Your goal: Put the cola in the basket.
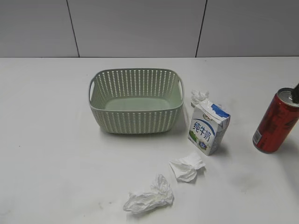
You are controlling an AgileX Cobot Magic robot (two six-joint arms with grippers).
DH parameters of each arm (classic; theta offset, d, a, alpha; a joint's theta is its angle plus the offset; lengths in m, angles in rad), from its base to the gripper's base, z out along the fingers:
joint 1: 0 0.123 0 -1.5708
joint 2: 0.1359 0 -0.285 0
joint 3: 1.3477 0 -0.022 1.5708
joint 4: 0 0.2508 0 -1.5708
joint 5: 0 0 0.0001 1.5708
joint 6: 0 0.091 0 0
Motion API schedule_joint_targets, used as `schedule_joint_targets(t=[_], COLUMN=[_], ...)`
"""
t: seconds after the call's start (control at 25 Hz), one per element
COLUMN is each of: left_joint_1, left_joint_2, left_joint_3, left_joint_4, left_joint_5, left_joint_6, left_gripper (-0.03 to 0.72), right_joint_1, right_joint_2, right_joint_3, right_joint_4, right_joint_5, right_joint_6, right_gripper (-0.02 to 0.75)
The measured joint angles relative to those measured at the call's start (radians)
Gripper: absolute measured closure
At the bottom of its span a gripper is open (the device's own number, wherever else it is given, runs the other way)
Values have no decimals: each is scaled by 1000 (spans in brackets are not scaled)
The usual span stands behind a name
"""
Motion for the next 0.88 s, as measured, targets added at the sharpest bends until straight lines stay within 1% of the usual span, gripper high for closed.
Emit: schedule_joint_targets(t=[0.16,0.36,0.72,0.8,0.88], left_joint_1=[0,0,0,0,0], left_joint_2=[0,0,0,0,0], left_joint_3=[0,0,0,0,0], left_joint_4=[0,0,0,0,0], left_joint_5=[0,0,0,0,0], left_joint_6=[0,0,0,0,0], left_gripper=[460,460,460,460,460], right_joint_1=[0,0,0,0,0], right_joint_2=[178,345,504,514,515], right_joint_3=[-104,-192,-209,-209,-209], right_joint_4=[0,-19,-38,-38,-41], right_joint_5=[-11,-16,-17,-14,8], right_joint_6=[1,1,12,13,18], right_gripper=[103,103,106,121,155])
